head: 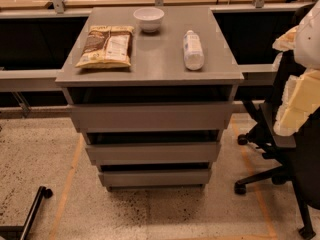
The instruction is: Open bottom drawer
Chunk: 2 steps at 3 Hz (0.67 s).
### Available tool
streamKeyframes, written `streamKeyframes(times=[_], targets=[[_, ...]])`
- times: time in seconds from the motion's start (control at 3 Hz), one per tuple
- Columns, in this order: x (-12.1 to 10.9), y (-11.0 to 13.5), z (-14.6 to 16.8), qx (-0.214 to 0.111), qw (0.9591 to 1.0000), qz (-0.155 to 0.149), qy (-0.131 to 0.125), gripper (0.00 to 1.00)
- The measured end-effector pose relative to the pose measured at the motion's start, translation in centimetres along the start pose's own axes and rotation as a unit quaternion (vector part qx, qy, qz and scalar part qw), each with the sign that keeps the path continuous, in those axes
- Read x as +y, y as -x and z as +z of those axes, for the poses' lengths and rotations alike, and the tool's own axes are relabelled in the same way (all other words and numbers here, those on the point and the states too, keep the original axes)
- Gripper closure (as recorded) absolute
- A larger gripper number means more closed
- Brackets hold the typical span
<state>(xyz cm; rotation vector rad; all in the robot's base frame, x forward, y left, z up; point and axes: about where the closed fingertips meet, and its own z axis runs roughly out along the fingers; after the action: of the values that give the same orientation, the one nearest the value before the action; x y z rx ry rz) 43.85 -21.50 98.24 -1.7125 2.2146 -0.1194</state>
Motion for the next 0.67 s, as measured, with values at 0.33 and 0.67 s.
streamKeyframes(times=[0.33,0.67], targets=[[0.00,0.00,0.00,0.000,1.0000,0.000,0.000,0.00],[-0.12,0.43,0.21,-0.009,0.9999,-0.006,-0.010,0.00]])
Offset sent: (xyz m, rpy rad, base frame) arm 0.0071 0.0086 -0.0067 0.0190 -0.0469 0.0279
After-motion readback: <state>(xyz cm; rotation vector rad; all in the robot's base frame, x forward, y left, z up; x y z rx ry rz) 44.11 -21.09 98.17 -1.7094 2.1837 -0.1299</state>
